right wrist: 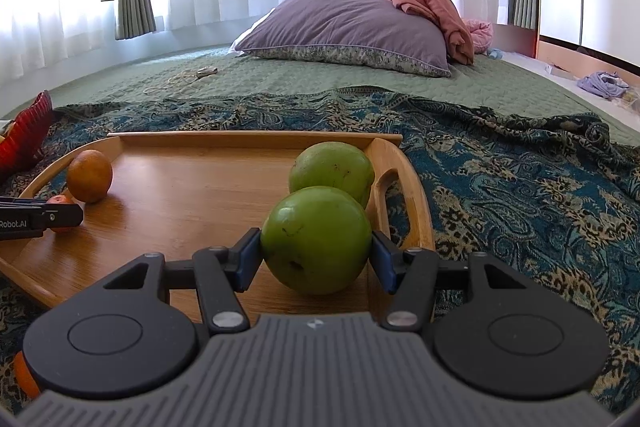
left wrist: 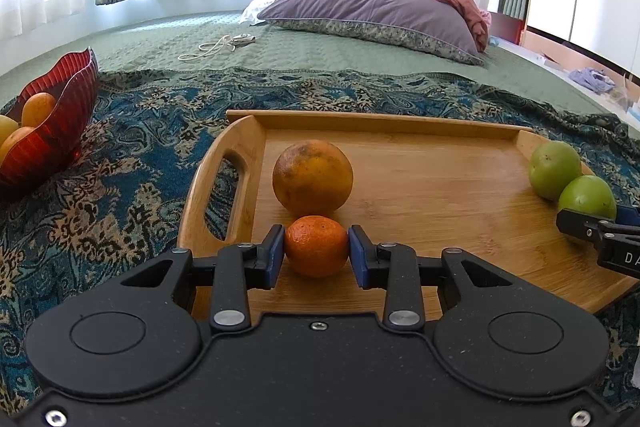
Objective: Organize fruits
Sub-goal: 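Lower the tangerine beside the orange with the left tool while the right tool sets green fruit beside green fruit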
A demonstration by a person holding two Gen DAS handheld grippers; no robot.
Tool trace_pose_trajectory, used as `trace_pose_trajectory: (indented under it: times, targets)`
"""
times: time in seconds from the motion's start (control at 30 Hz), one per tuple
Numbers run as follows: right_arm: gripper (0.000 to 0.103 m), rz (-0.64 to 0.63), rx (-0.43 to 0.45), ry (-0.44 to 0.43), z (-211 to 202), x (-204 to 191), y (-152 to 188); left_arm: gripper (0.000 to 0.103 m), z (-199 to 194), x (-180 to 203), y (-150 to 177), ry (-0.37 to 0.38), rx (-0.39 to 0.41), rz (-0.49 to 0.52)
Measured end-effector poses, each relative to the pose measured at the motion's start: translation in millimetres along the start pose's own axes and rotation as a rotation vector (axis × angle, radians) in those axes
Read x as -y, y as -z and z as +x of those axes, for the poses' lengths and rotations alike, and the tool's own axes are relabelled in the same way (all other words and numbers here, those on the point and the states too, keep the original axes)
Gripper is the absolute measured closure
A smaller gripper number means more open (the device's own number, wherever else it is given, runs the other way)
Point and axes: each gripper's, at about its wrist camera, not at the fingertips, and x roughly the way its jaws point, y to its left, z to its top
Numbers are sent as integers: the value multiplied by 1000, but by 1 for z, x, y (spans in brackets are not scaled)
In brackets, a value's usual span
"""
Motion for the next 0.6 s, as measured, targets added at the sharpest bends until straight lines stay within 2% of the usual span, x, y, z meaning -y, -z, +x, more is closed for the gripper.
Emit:
trace_pose_trajectory:
  times: [0.2, 0.23, 0.3, 0.37, 0.43, 0.47, 0.53, 0.6]
  targets:
    - [39, -4, 1, 1, 0, -1, 0, 69, -1, 1, 0, -1, 5, -6]
    - [39, -3, 1, 0, 0, -1, 0, 60, -2, 1, 1, 0, 7, -6]
    - [29, -5, 3, 2, -1, -1, 0, 48, -3, 2, 3, -10, 16, -2]
    - [22, -12, 20, -2, -5, -2, -1, 47, -6, 4, 5, -21, 25, 12]
    - [16, -24, 32, -9, -9, -4, -2, 38, -9, 6, 6, -19, 27, 25]
    - [15, -32, 37, -14, -11, -5, -2, 34, -10, 7, 7, -17, 28, 29]
    - [13, -52, 42, -12, -15, -9, -1, 16, -16, 9, 8, -14, 38, 33]
    - [13, -69, 42, -8, -18, -10, 1, 14, -23, 11, 9, -12, 56, 38]
